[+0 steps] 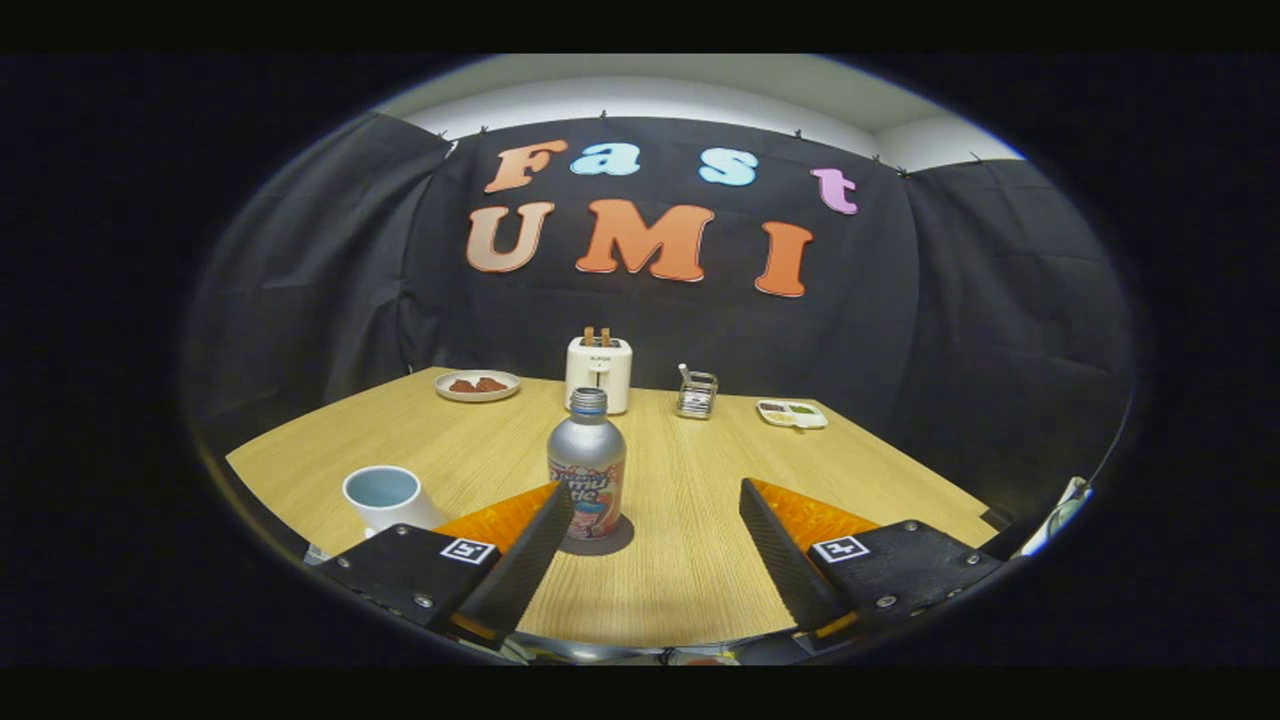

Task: Take the bottle from table, then pour the juice into the cup, finally place the bottle on the coaster

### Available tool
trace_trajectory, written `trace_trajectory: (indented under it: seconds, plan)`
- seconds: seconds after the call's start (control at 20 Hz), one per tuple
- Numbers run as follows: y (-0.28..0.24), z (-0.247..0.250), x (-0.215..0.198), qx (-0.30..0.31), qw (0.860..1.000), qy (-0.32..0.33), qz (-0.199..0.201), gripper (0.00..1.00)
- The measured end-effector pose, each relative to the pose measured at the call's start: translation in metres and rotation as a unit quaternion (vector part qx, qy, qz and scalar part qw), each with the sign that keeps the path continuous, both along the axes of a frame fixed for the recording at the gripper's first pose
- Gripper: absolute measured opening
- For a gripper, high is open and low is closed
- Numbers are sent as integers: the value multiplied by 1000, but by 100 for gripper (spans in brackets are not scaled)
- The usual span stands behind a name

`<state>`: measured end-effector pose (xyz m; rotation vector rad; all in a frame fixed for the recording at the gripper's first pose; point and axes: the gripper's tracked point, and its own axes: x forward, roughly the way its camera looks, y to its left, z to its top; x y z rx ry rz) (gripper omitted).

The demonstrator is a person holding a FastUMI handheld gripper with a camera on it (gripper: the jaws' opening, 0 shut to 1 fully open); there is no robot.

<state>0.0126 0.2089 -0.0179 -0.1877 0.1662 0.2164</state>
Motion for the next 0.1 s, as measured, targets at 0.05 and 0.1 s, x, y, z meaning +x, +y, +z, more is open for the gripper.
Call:
trace_trajectory:
  seconds: [0.05, 0.1]
  plan:
    - [0, 1, 0, -1, 1000, -1, -1, 99]
    - [0, 1, 0, -3, 1000, -2, -4, 99]
